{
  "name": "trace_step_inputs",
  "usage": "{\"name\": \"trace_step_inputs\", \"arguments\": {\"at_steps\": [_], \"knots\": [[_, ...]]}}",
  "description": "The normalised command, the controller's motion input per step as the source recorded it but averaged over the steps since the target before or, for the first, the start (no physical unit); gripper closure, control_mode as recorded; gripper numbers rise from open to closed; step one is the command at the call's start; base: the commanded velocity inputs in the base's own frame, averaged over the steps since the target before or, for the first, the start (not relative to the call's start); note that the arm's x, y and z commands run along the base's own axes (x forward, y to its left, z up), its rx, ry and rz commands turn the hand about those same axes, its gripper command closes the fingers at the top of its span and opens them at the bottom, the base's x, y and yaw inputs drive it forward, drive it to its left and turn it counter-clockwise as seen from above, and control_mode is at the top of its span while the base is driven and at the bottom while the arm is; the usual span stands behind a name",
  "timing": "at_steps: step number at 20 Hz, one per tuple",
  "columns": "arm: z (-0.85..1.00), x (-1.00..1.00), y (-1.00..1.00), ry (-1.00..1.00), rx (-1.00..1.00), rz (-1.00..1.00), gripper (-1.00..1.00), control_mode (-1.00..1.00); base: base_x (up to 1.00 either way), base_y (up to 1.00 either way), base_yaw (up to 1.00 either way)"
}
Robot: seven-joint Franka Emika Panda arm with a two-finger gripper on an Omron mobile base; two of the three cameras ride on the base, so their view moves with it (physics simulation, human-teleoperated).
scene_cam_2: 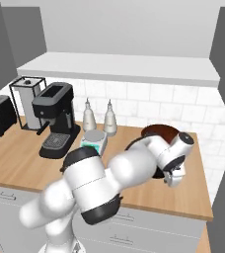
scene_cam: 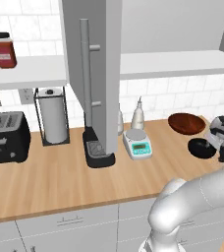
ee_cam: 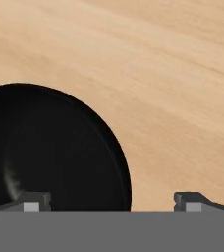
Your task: Pick up the bowls on the counter and stack them on top of one another in the open cabinet. Place the smaller bowl on top of the larger bowl.
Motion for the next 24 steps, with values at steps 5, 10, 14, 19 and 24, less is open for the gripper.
{"name": "trace_step_inputs", "arguments": {"at_steps": [5,10,14,19,24], "knots": [[-0.34,0.00,0.00,0.09,0.00,0.00,-1.00,-1.00,0.00,0.00,0.00],[-0.23,0.02,0.00,0.03,0.00,0.00,1.00,-1.00,0.00,0.00,0.00],[-0.01,0.01,0.00,0.00,0.00,0.00,1.00,-1.00,0.00,0.00,0.00],[0.01,0.00,0.00,0.00,0.00,0.00,1.00,-1.00,0.00,0.00,0.00],[0.28,0.00,0.00,-0.09,0.00,0.00,1.00,-1.00,0.00,0.00,0.00]]}}
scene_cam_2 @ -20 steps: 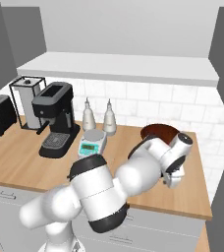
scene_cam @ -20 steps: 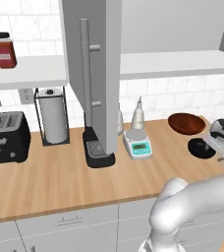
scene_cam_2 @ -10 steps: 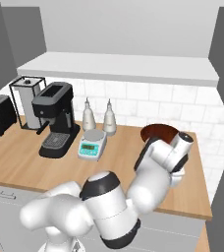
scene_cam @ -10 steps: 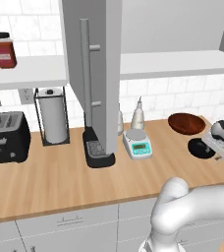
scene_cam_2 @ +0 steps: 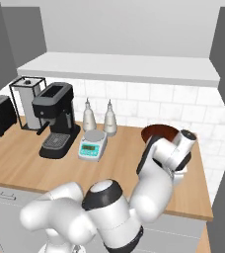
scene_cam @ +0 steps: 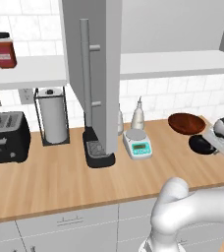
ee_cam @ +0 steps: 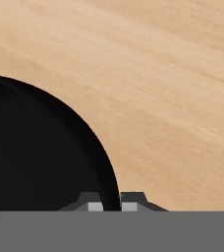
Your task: Pick up the bowls on the counter and stack them on top of one another in the open cabinet. Place the smaller bowl on top of the larger bowl.
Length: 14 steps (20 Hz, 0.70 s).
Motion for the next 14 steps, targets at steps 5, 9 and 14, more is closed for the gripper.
{"name": "trace_step_inputs", "arguments": {"at_steps": [5,9,14], "knots": [[0.47,0.03,-0.05,-0.20,0.00,-0.01,1.00,-1.00,0.00,0.00,0.00],[0.28,0.43,-0.01,-0.10,0.00,-0.08,1.00,-1.00,0.00,0.00,0.00],[0.34,0.59,-0.04,-0.09,0.00,-0.09,1.00,-1.00,0.00,0.00,0.00]]}}
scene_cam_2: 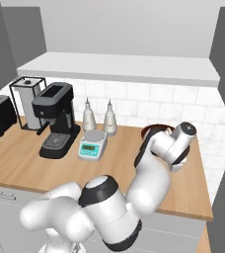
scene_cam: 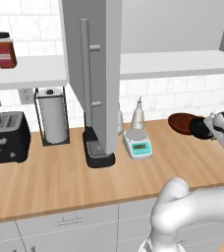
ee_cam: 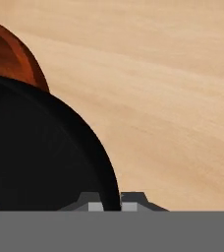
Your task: Pick up the bowls on the counter and stack them on top of one another in the open cabinet. Place the smaller bowl on top of the larger bowl.
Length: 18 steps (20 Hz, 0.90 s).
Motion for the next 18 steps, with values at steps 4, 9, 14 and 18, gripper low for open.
{"name": "trace_step_inputs", "arguments": {"at_steps": [4,9,14,18], "knots": [[0.34,0.50,-0.09,-0.09,0.00,-0.04,1.00,-1.00,0.00,0.00,0.00],[0.02,0.50,-0.03,-0.01,0.00,0.00,1.00,-1.00,0.00,0.00,0.00],[0.00,0.77,0.00,0.01,0.01,0.00,1.00,-1.00,0.00,0.00,0.00],[0.00,0.64,0.00,0.05,0.01,0.00,1.00,-1.00,0.00,0.00,0.00]]}}
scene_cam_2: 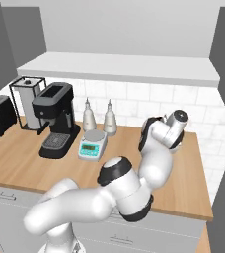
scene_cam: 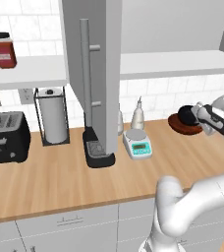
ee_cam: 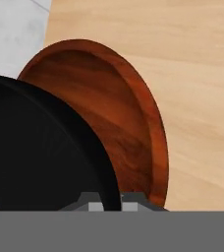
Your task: Pick up the bowls on the counter and stack them on top of one another in the open cabinet. Place the smaller bowl on top of the larger bowl.
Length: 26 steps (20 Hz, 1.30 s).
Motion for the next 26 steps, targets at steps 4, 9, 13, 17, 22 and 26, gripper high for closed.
{"name": "trace_step_inputs", "arguments": {"at_steps": [4,9,13,17,22,26], "knots": [[-0.02,0.47,0.00,0.13,0.00,0.00,1.00,-1.00,0.00,0.00,0.00],[-0.16,0.35,0.00,0.20,0.00,0.00,1.00,-1.00,0.00,0.00,0.00],[-0.18,0.50,0.00,0.07,0.00,0.00,-1.00,-1.00,0.00,0.00,0.00],[-0.13,0.26,0.00,0.00,0.00,0.00,-1.00,-1.00,0.00,0.00,0.00],[0.22,-0.44,-0.15,0.00,0.05,0.00,-1.00,-1.00,0.00,0.00,0.00],[0.16,-1.00,-0.16,0.00,0.05,0.00,-1.00,-1.00,0.00,0.00,0.00]]}}
